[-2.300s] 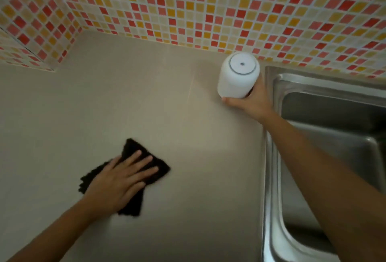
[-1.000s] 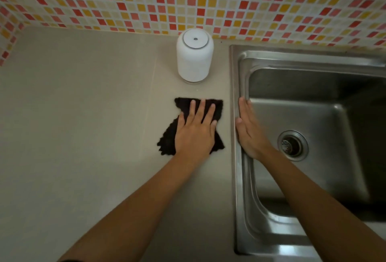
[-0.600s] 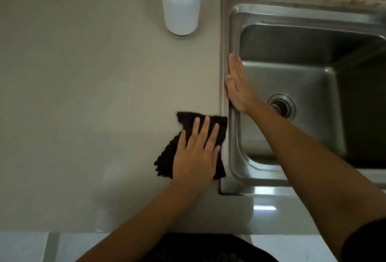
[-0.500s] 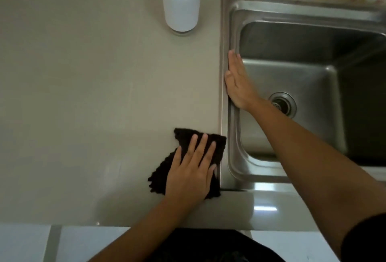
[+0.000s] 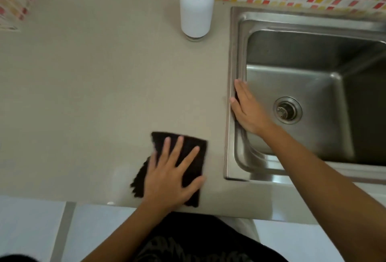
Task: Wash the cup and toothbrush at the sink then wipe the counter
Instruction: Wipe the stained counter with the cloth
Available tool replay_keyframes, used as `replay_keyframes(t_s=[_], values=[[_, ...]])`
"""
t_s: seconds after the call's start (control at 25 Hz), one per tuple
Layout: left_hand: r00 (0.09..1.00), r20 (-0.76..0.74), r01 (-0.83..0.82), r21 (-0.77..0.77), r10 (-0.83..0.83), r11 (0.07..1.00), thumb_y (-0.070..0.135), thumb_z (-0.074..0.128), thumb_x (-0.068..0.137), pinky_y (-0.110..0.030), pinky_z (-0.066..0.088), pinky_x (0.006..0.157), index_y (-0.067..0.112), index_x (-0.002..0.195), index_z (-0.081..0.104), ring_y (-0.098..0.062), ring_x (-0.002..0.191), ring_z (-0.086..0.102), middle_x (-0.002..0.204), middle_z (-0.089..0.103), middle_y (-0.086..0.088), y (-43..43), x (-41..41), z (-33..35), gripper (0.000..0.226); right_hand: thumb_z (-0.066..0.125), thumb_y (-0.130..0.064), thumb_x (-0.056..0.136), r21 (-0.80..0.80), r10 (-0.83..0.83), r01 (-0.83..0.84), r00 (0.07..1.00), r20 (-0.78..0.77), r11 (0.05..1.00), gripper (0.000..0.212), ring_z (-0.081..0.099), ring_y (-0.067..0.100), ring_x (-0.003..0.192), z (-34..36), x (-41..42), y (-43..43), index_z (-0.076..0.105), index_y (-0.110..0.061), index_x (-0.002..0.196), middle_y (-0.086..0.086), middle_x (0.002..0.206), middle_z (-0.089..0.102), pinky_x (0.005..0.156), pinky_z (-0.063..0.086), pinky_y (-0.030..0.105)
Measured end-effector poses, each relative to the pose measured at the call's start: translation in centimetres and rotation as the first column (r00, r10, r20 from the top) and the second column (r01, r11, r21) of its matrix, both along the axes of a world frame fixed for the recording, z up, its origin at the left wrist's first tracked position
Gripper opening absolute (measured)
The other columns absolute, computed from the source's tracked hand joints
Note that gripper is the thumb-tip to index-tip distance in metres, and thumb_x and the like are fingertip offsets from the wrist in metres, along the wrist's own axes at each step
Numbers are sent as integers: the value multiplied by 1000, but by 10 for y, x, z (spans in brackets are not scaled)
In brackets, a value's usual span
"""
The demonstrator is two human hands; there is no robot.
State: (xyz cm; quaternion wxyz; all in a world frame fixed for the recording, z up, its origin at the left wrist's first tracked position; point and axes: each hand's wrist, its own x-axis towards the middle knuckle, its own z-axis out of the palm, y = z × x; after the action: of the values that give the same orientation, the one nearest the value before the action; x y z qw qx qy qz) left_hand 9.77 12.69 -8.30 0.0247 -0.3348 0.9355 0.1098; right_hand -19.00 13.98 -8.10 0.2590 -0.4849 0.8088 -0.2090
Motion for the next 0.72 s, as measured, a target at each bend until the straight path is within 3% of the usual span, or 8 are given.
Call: replay_keyframes(t_s=[0.12, 0.24, 0.32, 0.44, 0.56, 0.72], values=[[974, 72, -213, -29, 215, 977, 67, 32, 80, -60, 29, 104, 38, 142, 32, -32, 143, 18, 155, 24, -5, -62, 49, 2, 69, 28, -29, 101, -5, -2, 2, 1000, 2, 1000, 57, -6, 16, 145, -4, 22, 19, 3, -8, 148, 5, 158, -1, 116, -1, 26], [900, 92, -429, 5, 427, 903, 70, 21, 85, -61, 13, 112, 41, 147, 12, -30, 146, -1, 160, 6, -3, -134, 12, 5, 68, 24, -29, 101, 18, -25, 25, 999, 22, 1000, 58, -11, 17, 144, -11, 29, 19, -1, -5, 147, 9, 157, -7, 118, -3, 31], [922, 80, -382, 31, 379, 924, 70, 21, 86, -60, 7, 113, 42, 147, 6, -30, 146, -7, 160, 0, 0, -142, -41, 4, 68, 20, -35, 99, -7, -35, 35, 999, 6, 999, 61, -11, 16, 144, -15, 32, 18, -1, -5, 147, 9, 157, -7, 117, -4, 29], [982, 57, -182, 22, 181, 983, 72, 25, 83, -60, 7, 112, 42, 147, 8, -31, 146, -3, 160, 3, 1, -87, -86, 2, 72, 21, -30, 100, -28, -74, 74, 997, -12, 997, 57, -8, 16, 145, -17, 31, 18, 1, -6, 148, 9, 158, -5, 115, -5, 25], [998, -1, -59, 17, 59, 998, 72, 30, 82, -60, 14, 111, 42, 145, 20, -32, 145, 9, 158, 16, 1, -21, -69, 0, 70, 23, -24, 101, -33, -69, 68, 997, -19, 997, 54, -8, 16, 144, -19, 32, 18, 1, -6, 148, 9, 158, -4, 115, -4, 25], [997, 3, -77, -13, 77, 997, 62, 13, 92, -59, 15, 110, 40, 145, 19, -26, 144, 15, 156, 21, 2, 14, -17, -6, 58, 24, -25, 101, 21, -77, 78, 996, -41, 997, 54, -5, 18, 145, -11, 37, 16, 4, -6, 148, 10, 158, -1, 115, 0, 26]])
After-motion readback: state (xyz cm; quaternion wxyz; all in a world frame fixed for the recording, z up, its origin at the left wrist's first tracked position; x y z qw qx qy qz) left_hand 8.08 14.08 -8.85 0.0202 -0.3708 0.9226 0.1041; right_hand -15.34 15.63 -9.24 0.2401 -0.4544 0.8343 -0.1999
